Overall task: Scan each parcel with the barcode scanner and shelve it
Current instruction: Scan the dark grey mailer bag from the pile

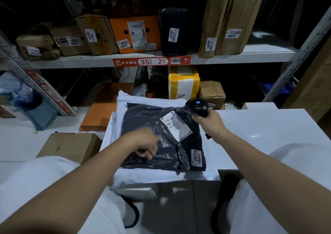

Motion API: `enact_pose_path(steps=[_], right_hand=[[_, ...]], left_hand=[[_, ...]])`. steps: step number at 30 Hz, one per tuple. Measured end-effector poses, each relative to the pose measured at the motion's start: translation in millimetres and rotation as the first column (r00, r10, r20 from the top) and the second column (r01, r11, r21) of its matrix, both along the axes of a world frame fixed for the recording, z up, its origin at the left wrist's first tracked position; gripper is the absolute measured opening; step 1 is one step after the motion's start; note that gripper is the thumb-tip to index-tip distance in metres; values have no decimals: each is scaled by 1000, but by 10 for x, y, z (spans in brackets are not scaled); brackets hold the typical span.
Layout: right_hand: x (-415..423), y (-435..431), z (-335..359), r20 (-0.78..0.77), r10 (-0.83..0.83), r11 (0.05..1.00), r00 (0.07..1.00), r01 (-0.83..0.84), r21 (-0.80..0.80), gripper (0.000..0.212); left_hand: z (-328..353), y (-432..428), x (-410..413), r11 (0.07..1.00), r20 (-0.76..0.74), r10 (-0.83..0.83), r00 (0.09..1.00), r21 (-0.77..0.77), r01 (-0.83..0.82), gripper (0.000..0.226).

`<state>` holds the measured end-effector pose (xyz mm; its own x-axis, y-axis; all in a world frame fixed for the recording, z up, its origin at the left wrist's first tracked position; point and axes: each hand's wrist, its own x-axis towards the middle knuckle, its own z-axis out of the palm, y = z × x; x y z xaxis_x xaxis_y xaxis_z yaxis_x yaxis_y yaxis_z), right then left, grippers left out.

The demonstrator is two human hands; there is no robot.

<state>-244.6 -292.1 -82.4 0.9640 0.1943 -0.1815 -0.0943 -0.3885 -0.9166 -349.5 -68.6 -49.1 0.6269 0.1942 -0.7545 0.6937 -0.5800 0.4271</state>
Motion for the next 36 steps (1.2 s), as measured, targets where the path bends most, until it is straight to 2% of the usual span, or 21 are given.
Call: enact_pose_path(steps=[1, 3, 6, 9, 13, 16, 21, 23, 25, 27, 29, 32, 34, 36], right_hand=[[56, 46, 3, 13, 28, 1000, 1000, -28, -11, 24], [168, 149, -6, 11, 83, 996, 996, -83, -11, 29], [333, 297, -66, -26, 174, 984, 984, -175, -32, 35], [436, 399, -146, -51, 283, 946, 958, -288, -146, 36], [454, 448, -211, -95, 344, 903, 934, -357, -240, 26], [446, 386, -291, -172, 278, 929, 945, -310, -204, 20], [417, 124, -263, -418, 92, 979, 904, -160, -130, 28], [387, -2, -209, -525, 85, 982, 847, -162, -102, 32], [354, -107, -186, -582, 89, 983, 808, -167, -82, 36], [312, -164, -192, -567, 85, 982, 819, -167, -93, 36], [248, -184, -242, -481, 63, 981, 874, -144, -132, 33], [157, -207, -366, -372, 13, 992, 928, -59, -114, 25], [105, -223, -402, -364, 6, 999, 931, -23, -43, 27], [53, -244, -389, -366, 2, 1000, 931, 8, 25, 27]], left_hand=[[-50, -6, -98, 998, -143, -3, 990, -59, -6, 71], [-178, 30, -269, 995, -328, -51, 943, -103, 18, 94], [-323, 117, -390, 979, -414, 9, 910, -181, -92, 107], [-375, 152, -431, 920, -320, 232, 919, -235, -314, 93], [-391, 76, -391, 855, -145, 430, 891, -253, -454, 69], [-478, 34, -266, 805, 29, 554, 832, -275, -526, 54], [-431, -133, -92, 681, 233, 728, 645, -357, -640, 48], [-425, -108, 11, 563, 168, 816, 554, -450, -693, 55], [-395, -65, 94, 497, 47, 835, 548, -492, -715, 52], [-389, -40, 155, 515, -21, 795, 606, -505, -693, 51], [-416, -38, 201, 586, 3, 738, 674, -497, -640, 60], [-445, -48, 236, 624, 99, 723, 684, -520, -584, 56], [-384, -88, 222, 628, 162, 730, 664, -543, -557, 46], [-279, -149, 199, 659, 210, 698, 685, -563, -499, 35]])
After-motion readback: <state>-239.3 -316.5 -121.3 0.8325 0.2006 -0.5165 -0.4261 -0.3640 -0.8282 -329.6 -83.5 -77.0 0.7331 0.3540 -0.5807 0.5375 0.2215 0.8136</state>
